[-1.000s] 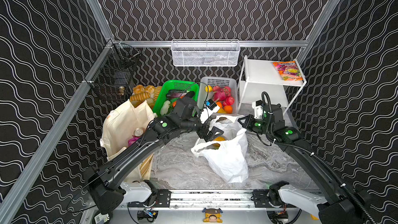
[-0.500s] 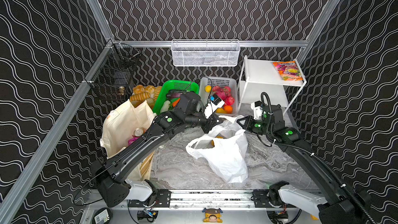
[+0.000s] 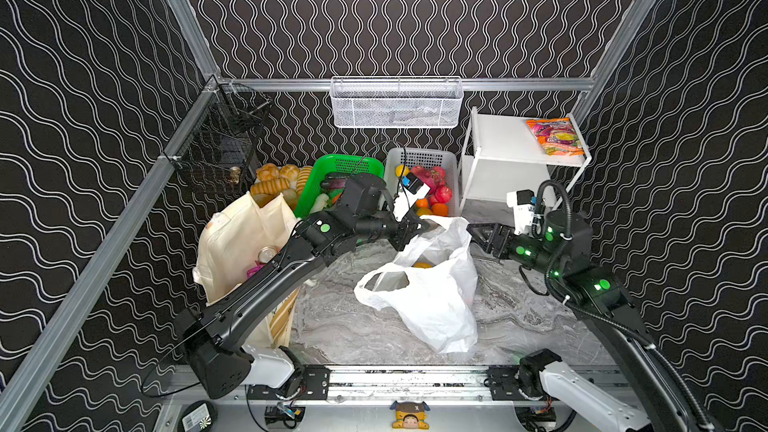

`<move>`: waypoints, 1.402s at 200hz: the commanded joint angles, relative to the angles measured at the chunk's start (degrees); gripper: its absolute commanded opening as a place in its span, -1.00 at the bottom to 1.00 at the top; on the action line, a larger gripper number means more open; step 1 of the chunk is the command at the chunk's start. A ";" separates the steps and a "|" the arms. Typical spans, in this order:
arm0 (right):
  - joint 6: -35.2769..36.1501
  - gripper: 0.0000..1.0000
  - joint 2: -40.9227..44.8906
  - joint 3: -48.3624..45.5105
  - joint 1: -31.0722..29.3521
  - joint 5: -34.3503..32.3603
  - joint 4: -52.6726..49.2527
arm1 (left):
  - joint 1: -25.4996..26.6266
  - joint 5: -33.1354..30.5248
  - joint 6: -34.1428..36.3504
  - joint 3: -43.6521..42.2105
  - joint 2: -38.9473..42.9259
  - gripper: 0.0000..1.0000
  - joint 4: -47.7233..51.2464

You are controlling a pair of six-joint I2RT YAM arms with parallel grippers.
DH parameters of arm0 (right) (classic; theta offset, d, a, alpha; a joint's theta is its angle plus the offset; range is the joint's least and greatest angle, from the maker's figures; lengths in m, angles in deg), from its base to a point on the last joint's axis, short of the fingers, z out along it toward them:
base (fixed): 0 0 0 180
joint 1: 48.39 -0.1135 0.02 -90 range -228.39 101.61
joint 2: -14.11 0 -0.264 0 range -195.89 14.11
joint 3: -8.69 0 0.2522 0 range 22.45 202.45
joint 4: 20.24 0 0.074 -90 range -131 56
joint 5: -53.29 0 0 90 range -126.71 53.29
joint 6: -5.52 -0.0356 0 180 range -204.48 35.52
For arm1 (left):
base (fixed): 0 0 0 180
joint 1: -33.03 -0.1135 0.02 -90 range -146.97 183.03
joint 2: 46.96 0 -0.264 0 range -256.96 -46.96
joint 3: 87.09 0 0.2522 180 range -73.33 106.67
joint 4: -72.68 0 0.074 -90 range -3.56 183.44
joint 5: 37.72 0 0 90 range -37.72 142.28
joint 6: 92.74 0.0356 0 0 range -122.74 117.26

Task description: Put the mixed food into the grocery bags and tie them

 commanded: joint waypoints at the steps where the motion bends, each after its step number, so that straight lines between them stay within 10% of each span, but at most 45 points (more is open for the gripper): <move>1: 3.29 0.04 2.36 -1.24 -0.21 8.71 4.40 | -0.31 -0.69 -1.41 0.80 0.01 -1.00 0.48; 31: 5.77 -0.01 1.57 -1.26 -4.02 11.55 3.93 | -0.69 -0.09 -2.06 0.64 -0.07 -1.00 0.50; 96: 28.90 0.30 -5.58 -1.00 -40.77 -21.61 8.63 | -0.97 1.83 -2.76 1.19 -0.93 -1.00 1.07; 177: 41.78 0.44 -16.37 -3.57 -47.48 -35.54 22.34 | -1.09 3.15 -3.46 0.66 -0.24 -1.00 1.02; 225: 37.02 -0.99 -15.90 -3.70 -47.71 -39.19 21.83 | -1.10 1.28 -4.63 1.20 0.91 -1.00 1.09; 280: 28.81 -1.00 3.64 -11.17 -47.81 -43.61 28.30 | -1.10 -6.16 -8.69 3.52 8.71 -1.00 4.49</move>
